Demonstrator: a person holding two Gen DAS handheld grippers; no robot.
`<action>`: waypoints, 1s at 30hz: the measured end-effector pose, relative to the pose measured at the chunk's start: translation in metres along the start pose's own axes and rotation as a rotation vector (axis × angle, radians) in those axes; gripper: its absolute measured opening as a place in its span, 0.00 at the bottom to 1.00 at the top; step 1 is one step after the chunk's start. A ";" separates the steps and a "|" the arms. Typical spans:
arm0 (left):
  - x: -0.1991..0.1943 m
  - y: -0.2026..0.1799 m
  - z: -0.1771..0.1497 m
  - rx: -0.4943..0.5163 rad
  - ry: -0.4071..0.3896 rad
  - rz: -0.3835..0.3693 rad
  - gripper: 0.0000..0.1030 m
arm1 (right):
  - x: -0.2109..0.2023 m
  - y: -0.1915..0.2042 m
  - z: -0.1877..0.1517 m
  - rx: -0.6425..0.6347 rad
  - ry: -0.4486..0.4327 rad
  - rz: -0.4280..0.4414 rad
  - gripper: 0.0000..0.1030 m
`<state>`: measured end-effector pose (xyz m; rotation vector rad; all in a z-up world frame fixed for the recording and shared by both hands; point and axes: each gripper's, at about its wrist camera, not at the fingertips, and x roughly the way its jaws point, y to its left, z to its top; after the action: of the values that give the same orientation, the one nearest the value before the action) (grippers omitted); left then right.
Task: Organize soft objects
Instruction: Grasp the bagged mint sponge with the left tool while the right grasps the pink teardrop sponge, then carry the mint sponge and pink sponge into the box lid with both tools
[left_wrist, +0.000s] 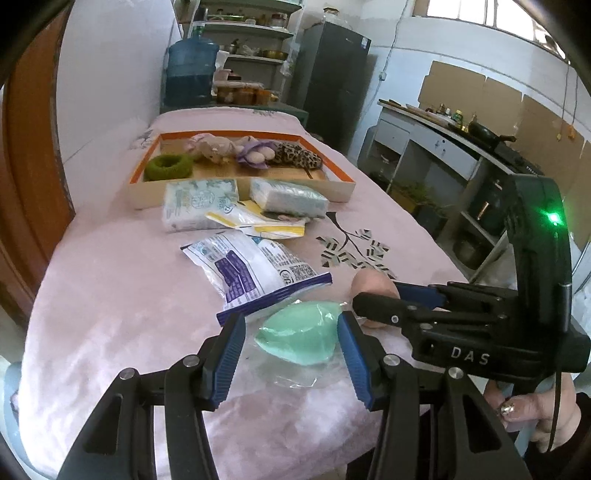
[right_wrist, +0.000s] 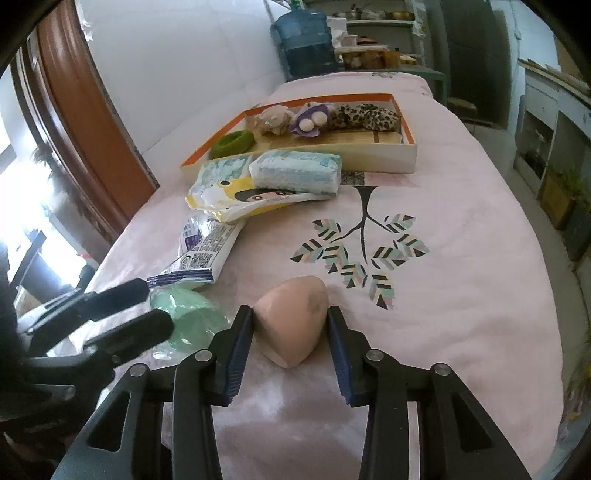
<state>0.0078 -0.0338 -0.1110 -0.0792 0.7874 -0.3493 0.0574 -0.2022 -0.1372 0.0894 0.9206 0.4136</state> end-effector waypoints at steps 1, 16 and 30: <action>0.001 0.000 -0.001 -0.003 -0.003 -0.001 0.50 | 0.000 0.000 0.000 0.001 -0.001 0.002 0.40; 0.017 -0.007 -0.008 0.007 0.000 -0.057 0.46 | -0.004 -0.005 -0.002 0.014 -0.006 0.021 0.40; -0.003 -0.010 -0.001 -0.003 -0.047 -0.105 0.43 | -0.025 -0.002 0.008 0.015 -0.056 0.031 0.40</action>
<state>0.0022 -0.0421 -0.1075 -0.1313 0.7384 -0.4439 0.0507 -0.2130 -0.1140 0.1288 0.8685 0.4313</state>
